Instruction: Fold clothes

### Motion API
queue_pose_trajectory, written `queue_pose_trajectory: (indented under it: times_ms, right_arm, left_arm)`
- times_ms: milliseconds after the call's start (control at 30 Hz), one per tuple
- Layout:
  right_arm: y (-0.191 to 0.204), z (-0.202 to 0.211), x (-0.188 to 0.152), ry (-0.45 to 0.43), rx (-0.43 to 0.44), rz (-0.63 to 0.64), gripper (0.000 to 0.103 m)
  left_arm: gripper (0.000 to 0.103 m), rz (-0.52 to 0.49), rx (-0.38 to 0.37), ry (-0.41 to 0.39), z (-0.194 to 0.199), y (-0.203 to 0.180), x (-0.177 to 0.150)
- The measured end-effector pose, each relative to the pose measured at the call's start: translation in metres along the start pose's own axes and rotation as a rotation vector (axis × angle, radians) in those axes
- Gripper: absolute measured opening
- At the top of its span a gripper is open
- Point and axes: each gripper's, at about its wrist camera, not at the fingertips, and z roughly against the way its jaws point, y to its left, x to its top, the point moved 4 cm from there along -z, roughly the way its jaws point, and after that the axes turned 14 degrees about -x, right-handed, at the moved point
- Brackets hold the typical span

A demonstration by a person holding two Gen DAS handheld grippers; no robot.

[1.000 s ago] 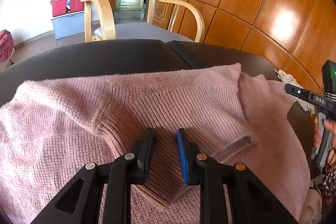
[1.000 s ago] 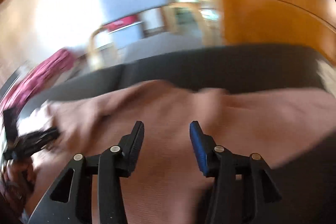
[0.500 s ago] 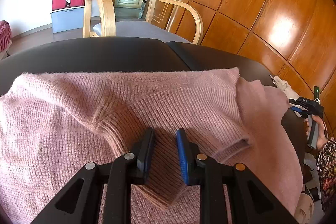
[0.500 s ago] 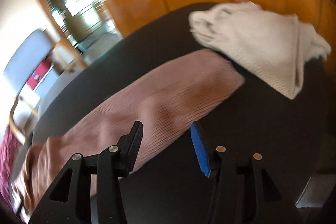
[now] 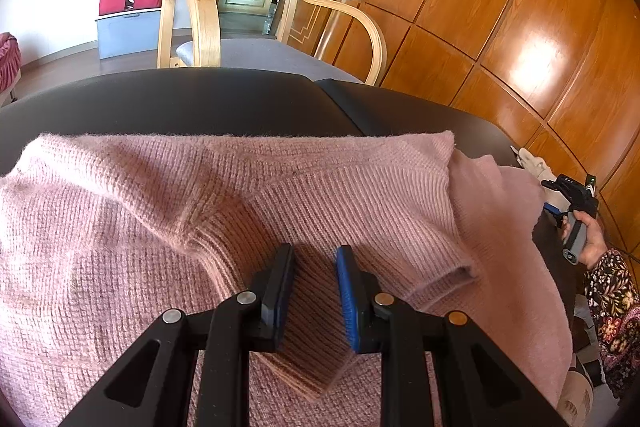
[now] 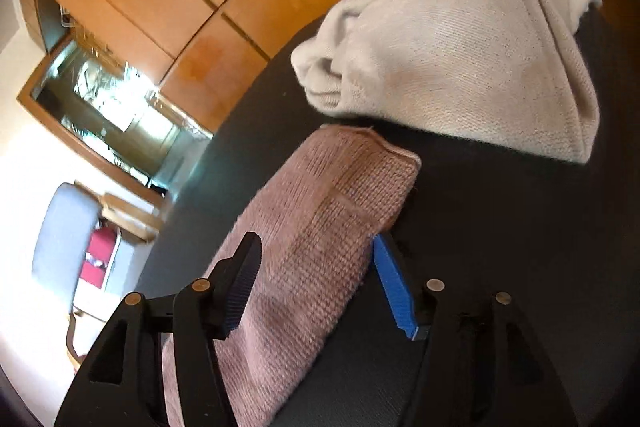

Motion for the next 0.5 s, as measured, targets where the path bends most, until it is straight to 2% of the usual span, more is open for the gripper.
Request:
queue_pose_trajectory:
  times_ms: [100, 200, 233, 300, 333, 367, 500]
  right_arm:
    - [0.011, -0.005, 0.002, -0.017, -0.052, 0.084, 0.062]
    - [0.027, -0.008, 0.000, -0.020, -0.150, 0.213, 0.061]
    - [0.031, -0.009, -0.002, -0.022, -0.175, 0.248, 0.057]
    - [0.038, -0.011, -0.004, -0.023, -0.218, 0.313, 0.039]
    - [0.038, -0.012, -0.005, -0.015, -0.205, 0.319, 0.025]
    - [0.039, -0.013, -0.005, -0.007, -0.192, 0.324, 0.018]
    - [0.037, -0.011, -0.006, 0.025, -0.087, 0.267, 0.013]
  left_arm:
    - [0.021, 0.003, -0.004, -0.001, 0.000, 0.000, 0.000]
    - [0.021, 0.005, -0.006, -0.001, 0.000, 0.001, 0.000]
    - [0.021, 0.005, -0.007, -0.001, 0.000, 0.001, 0.000]
    - [0.021, 0.006, -0.008, -0.002, 0.001, 0.001, 0.000]
    - [0.021, 0.006, -0.009, -0.002, 0.001, 0.001, -0.001]
    - [0.021, 0.007, -0.010, -0.002, 0.001, 0.001, -0.001]
    - [0.021, 0.010, -0.014, -0.004, 0.000, 0.002, -0.001]
